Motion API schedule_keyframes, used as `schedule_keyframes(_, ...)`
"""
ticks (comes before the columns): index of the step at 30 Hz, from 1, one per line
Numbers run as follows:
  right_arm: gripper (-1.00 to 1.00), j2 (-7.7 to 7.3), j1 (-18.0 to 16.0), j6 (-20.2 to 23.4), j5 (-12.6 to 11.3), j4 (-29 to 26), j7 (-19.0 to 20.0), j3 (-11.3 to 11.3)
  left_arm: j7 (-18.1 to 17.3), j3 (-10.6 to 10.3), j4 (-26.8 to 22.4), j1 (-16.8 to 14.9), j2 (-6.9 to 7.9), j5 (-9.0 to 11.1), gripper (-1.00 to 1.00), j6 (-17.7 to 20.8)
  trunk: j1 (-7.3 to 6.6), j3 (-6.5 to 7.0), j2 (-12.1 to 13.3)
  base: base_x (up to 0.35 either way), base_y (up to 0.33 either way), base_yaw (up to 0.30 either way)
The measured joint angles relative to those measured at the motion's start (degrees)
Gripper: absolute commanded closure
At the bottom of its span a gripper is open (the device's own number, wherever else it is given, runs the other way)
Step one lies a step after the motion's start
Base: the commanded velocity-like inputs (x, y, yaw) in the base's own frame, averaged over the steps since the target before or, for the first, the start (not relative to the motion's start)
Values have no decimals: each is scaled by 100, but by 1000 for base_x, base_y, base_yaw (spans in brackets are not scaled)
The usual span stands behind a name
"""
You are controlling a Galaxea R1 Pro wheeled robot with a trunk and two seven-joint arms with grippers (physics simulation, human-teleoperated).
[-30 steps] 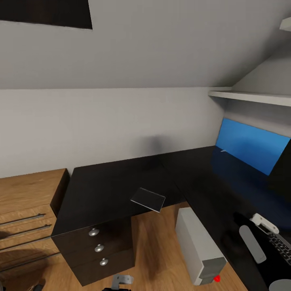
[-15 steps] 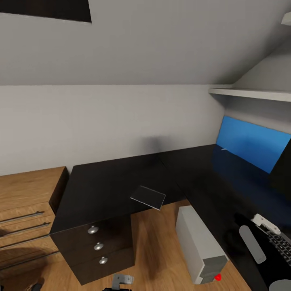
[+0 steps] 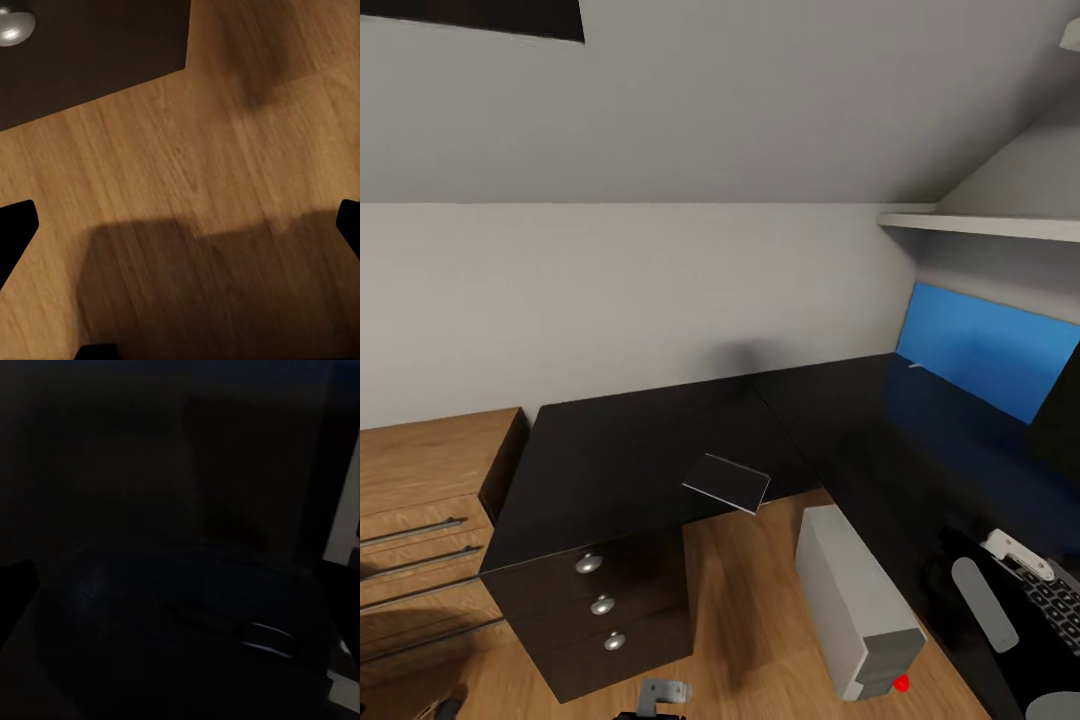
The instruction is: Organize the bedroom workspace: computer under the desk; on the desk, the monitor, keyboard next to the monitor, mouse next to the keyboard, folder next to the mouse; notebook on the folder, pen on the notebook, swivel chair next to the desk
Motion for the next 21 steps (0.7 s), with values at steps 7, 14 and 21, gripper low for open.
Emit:
schedule_keyframes(7,100,0,1,0,0,1,0,0,-23,0,2,0,5,3,-100,-5,0,0,0,0,0,0)
schedule_keyframes(14,100,-5,0,0,0,20,0,0,-43,0,17,0,9,9,-100,-4,-1,0,0,152,0,0)
schedule_keyframes(21,100,-6,0,0,0,26,-1,0,-44,-1,26,0,9,10,-100,1,-1,0,0,82,0,0)
